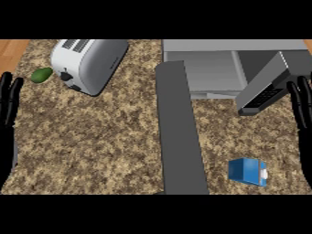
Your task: Pick up the milk, place it into the microwave and close the microwave
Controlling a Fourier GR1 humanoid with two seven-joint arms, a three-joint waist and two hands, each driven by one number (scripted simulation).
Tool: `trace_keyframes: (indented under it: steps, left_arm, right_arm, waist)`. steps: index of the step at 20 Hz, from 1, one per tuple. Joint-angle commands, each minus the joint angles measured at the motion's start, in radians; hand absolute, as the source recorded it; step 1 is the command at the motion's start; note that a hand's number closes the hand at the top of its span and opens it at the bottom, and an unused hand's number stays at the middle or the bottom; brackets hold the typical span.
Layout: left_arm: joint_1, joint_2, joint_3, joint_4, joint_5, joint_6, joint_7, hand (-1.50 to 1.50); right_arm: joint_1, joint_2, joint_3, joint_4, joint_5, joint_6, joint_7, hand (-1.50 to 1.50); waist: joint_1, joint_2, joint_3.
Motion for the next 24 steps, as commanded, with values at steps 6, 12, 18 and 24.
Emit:
trace_keyframes:
  steps: [6,12,18,24]
  left_arm:
    - [0.051,-0.018,-0.035,-0.052,-0.039,0.006,0.072,-1.5]
    - [0.207,-0.109,-0.05,-0.052,0.088,-0.001,0.04,-1.5]
    - [0.273,-0.081,0.0,-0.107,0.156,-0.058,0.038,-1.5]
    - [0.346,-0.087,0.009,-0.076,0.18,-0.111,-0.043,-1.5]
  right_arm:
    - [0.174,0.113,0.344,-0.222,0.309,-0.149,0.122,-1.5]
    - [0.284,0.116,0.582,-0.325,0.182,-0.079,0.221,-1.5]
    - [0.334,0.116,0.706,-0.289,0.352,-0.194,0.163,-1.5]
    - [0.361,0.087,0.68,-0.311,0.428,-0.248,0.184,-1.5]
  waist:
    - [0.02,-0.032,0.002]
    - [0.021,-0.034,0.002]
    - [0.02,-0.031,0.002]
    - [0.019,-0.031,0.002]
